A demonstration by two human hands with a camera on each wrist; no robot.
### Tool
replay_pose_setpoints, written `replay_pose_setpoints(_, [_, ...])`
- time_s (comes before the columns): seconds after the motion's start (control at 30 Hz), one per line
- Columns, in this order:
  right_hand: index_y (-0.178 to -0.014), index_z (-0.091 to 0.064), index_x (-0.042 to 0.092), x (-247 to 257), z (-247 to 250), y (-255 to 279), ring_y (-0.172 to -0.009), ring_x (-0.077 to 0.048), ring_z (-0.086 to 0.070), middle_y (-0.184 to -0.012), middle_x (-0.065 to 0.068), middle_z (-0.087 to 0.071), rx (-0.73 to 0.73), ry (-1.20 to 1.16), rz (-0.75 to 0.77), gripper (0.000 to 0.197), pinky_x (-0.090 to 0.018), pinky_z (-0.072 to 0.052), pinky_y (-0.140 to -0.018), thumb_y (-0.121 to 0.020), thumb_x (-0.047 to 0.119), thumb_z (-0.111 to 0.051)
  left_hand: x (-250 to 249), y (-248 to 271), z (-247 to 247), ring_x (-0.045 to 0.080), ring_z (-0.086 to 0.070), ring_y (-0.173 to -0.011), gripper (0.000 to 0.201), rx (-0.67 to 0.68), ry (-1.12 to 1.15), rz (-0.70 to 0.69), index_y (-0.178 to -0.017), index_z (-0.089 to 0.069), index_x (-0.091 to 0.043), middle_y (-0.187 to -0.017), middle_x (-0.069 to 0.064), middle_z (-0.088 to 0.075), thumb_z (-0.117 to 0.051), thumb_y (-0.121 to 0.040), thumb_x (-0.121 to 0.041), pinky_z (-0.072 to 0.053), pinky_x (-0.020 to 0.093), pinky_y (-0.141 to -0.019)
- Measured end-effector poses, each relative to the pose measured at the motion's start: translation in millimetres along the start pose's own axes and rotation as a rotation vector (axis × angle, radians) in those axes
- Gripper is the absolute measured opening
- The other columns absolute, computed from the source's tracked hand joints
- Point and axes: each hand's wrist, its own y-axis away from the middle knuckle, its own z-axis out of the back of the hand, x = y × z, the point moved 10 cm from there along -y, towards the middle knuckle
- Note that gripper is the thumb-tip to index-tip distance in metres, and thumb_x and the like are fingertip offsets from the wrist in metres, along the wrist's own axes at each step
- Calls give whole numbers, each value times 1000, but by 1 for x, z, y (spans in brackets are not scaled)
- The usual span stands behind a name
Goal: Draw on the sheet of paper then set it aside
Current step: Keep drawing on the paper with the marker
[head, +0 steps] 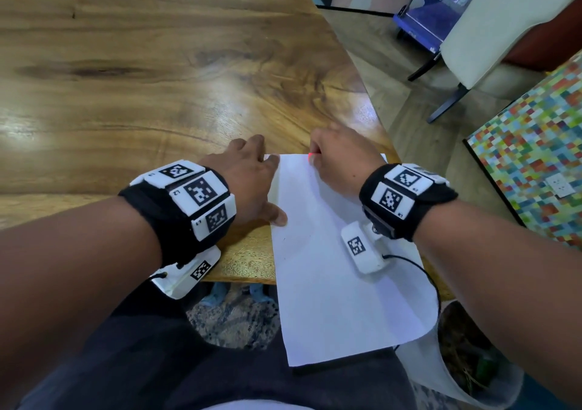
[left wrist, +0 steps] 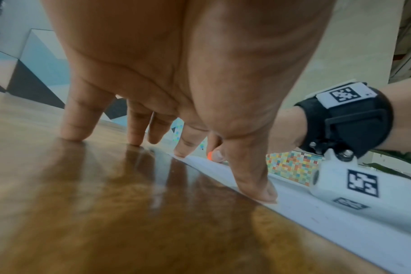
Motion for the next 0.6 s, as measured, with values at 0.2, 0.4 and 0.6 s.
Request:
replay_pose_setpoints(0.2, [-86,-52,21,15,-3,19,-85,-24,-54,-97,1,-50,57,-55,69,9,-38,-47,-73,-94,23,-50,10,0,-4,38,-26,-143,109,-2,-29,88,-155,-23,-33,-152,7,-26,-61,-68,-87,-37,64,-105])
replay_pose_setpoints(0.4, [-84,-48,22,46,-10,29,-84,-25,-54,-95,-1,-49,83,-46,175,12,-41,-49,-73,-95,25,-51,13,-2,-7,39,-17,-150,114,16,-14,88,-160,-11,-32,-165,7,-11,-59,-71,-86,-32,69,-109])
replay_pose_setpoints(0.6, [-81,-49,23,34,0,-5,-90,-24,-52,-95,-1,-50,25,-36,89,14,-37,-46,-76,-94,23,-54,15,-1,-6,37,-16,-151,120,26,-22,96,-160,-12,-28,-166,4,-10,-59,-68,-89,-33,68,-109])
